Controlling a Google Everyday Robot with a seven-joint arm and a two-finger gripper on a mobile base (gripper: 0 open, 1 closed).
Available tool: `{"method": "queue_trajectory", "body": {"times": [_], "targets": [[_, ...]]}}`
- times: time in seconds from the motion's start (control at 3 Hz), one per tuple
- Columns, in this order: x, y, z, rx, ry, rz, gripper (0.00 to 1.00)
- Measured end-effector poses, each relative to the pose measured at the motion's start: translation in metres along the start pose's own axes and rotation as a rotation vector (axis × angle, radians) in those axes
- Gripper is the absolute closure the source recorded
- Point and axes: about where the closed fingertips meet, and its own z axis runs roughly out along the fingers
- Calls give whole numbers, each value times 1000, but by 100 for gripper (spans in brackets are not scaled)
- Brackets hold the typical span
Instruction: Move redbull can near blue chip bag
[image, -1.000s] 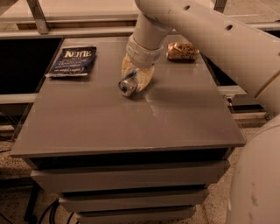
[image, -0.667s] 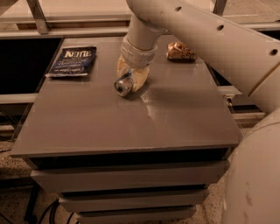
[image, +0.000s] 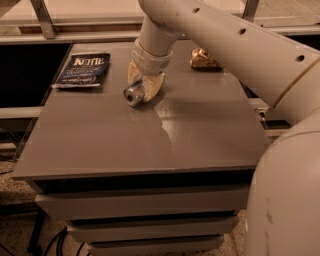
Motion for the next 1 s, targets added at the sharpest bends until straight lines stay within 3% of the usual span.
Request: {"method": "queue_trajectory", "body": {"times": [0.67,1.0], "targets": [[-7,-26,-2,82,-26,42,100],[-7,-26,-2,82,-26,42,100]]}}
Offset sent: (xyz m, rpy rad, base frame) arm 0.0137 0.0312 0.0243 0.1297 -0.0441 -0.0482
